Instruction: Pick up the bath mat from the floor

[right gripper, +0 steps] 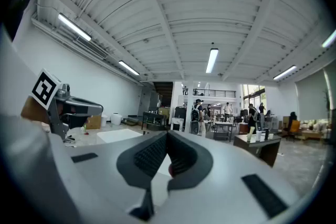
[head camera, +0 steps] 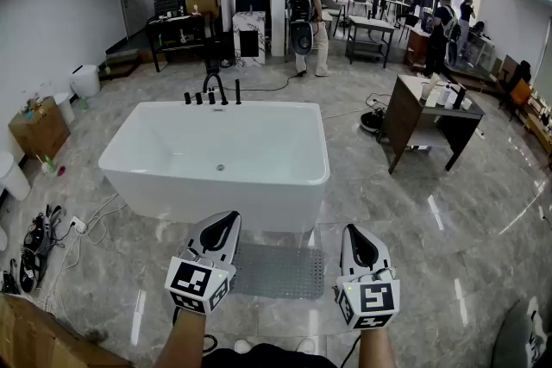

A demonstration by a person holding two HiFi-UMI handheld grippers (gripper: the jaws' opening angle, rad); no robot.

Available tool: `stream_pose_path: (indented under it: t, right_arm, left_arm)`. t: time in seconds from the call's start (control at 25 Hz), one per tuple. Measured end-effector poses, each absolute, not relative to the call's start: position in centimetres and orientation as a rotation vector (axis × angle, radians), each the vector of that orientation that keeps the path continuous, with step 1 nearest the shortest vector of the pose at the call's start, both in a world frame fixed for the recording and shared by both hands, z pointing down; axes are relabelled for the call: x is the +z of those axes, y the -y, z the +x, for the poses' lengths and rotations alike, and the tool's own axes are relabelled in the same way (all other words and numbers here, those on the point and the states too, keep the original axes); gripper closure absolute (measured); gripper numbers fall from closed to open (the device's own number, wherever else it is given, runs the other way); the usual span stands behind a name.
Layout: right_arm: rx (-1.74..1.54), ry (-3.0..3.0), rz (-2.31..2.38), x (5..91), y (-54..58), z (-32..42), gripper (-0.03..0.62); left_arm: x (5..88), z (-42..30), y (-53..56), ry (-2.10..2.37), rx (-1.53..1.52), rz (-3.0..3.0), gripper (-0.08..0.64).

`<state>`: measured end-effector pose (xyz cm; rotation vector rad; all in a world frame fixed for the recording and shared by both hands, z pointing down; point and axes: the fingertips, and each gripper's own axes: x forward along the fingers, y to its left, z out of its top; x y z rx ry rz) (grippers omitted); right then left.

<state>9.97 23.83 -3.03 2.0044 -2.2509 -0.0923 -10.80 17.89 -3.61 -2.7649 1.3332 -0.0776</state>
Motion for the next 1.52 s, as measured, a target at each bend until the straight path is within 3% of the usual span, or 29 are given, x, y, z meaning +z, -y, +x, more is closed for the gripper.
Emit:
stream_pose_path:
  t: [1.0,1.52]
  right_arm:
    - [-0.045,2.359,1.909,-0.1,-23.3,17.1,0.569]
    - [0.017,2.242,1.948,2.9,-12.1,12.6,0.568]
  left_arm:
    - [-1.2,-7.0,-18.5,-1.531,-0.228,-2.677,0.551]
    - [3.5,-12.4,-5.7,-1.451,-0.254,-2.740,0.551]
